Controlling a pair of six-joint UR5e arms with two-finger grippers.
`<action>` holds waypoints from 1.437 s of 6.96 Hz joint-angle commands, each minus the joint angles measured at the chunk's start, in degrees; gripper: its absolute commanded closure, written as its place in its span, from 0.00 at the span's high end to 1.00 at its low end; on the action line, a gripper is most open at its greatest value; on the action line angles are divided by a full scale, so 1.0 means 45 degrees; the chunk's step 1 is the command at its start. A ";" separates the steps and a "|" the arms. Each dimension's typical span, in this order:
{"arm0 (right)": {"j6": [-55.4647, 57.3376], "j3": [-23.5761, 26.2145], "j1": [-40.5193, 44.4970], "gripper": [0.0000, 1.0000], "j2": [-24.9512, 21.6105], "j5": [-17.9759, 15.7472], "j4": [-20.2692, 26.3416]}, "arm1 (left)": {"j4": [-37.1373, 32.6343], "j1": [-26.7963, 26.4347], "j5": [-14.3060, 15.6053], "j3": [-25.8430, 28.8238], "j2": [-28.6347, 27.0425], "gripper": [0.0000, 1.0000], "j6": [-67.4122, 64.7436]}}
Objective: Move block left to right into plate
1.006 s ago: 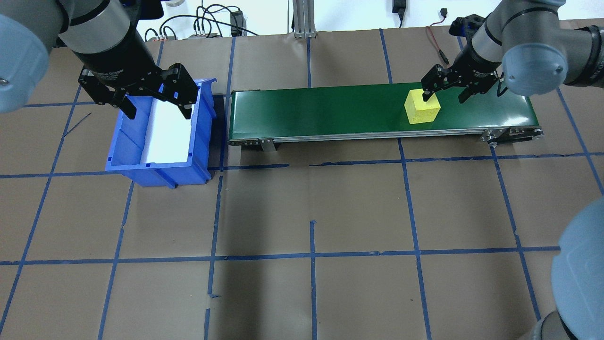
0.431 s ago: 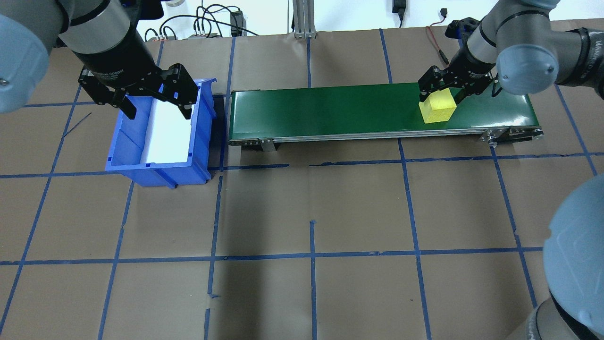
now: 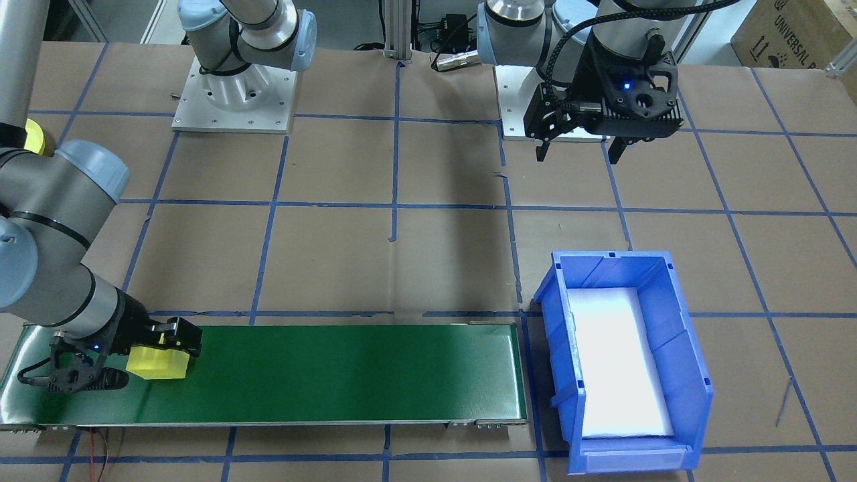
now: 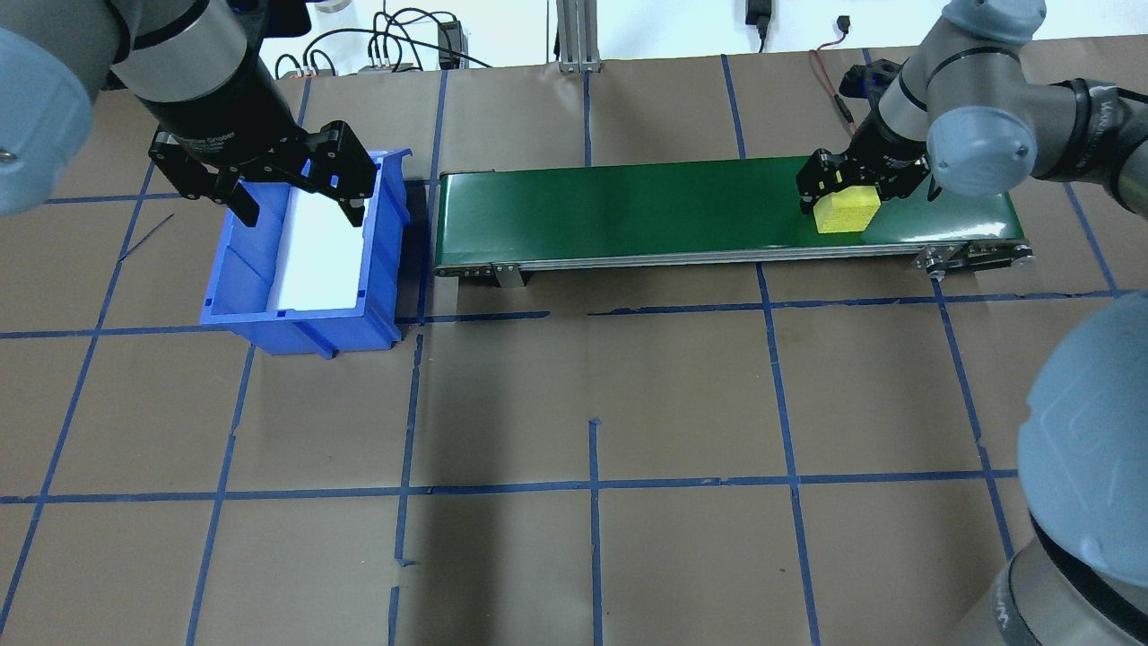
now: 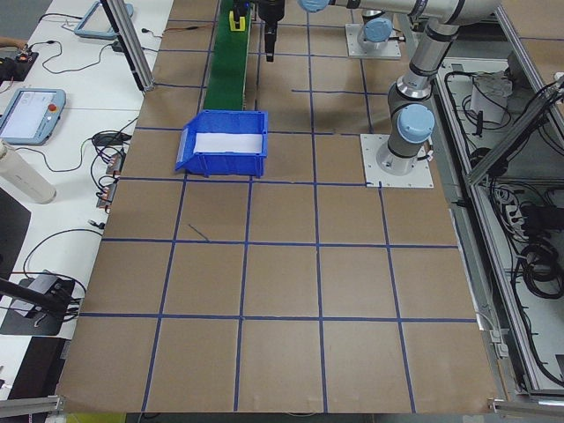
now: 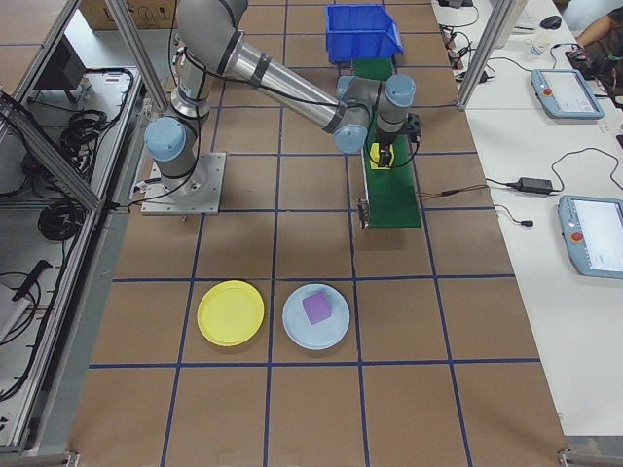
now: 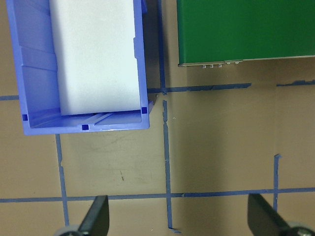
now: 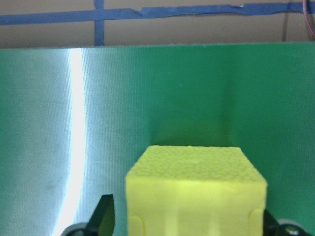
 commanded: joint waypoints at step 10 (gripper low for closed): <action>-1.1333 0.2340 -1.0808 0.44 -0.2492 -0.3937 0.0969 | 0.0000 0.0000 0.0000 0.0003 0.0001 1.00 0.0024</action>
